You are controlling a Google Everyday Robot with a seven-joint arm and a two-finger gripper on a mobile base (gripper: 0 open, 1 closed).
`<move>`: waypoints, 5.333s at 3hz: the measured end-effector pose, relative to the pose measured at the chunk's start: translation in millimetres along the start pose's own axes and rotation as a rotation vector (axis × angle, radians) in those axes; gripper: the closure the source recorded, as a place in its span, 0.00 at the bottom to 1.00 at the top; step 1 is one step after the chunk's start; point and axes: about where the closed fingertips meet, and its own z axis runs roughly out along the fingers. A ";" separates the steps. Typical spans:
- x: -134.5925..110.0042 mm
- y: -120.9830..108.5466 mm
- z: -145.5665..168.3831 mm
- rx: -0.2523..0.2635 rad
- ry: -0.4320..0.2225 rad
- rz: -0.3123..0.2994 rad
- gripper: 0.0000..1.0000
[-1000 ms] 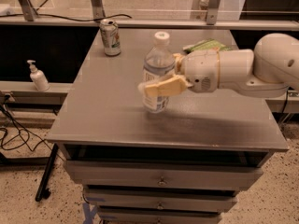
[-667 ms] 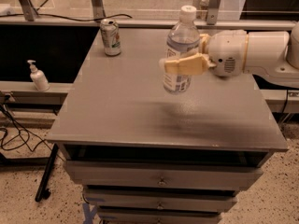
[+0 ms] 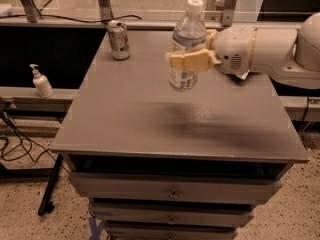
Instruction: Move blue plastic bottle near 7up can
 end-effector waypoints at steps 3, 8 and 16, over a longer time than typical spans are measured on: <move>-23.4 -107.6 118.1 0.161 0.012 -0.038 1.00; 28.8 -185.1 211.2 0.143 0.055 0.090 1.00; 57.4 -172.0 216.2 -0.009 0.001 0.081 0.00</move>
Offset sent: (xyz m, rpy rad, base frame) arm 0.1708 0.0712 0.0223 -0.0096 -0.0818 -0.1810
